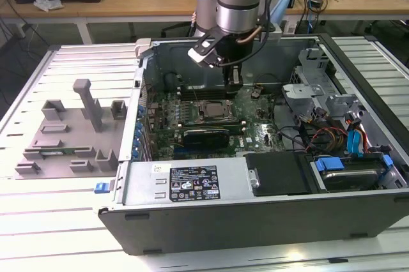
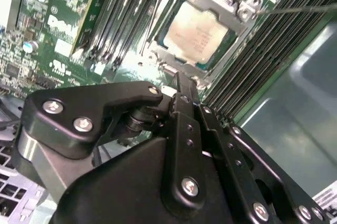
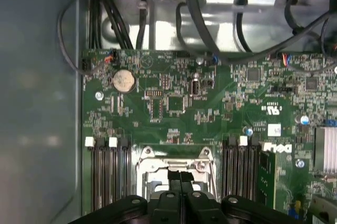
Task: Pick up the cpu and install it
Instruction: 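Close the cpu cover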
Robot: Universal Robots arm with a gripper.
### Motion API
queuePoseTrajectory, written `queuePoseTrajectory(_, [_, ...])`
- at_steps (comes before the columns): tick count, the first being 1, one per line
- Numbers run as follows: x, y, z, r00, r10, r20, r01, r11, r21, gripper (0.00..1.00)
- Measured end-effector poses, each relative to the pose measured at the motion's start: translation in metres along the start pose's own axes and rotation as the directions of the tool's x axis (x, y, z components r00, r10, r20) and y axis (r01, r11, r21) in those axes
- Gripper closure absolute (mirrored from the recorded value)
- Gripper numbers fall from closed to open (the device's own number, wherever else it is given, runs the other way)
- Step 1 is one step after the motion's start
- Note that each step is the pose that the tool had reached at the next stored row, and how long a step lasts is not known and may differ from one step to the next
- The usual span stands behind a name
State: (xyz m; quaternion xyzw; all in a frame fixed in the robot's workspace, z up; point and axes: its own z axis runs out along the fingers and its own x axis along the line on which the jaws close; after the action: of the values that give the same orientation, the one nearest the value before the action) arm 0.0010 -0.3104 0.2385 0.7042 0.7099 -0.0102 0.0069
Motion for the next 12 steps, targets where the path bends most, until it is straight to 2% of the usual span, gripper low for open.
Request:
queuePoseTrajectory(6, [-0.0023, -0.0146, 0.0029, 1.0000, 0.000, 0.0000, 0.000, 1.0000, -0.0001, 0.89])
queuePoseTrajectory(12, [-0.0024, -0.0252, 0.0070, 1.0000, 0.000, 0.0001, 0.000, 1.0000, 0.0000, 0.89])
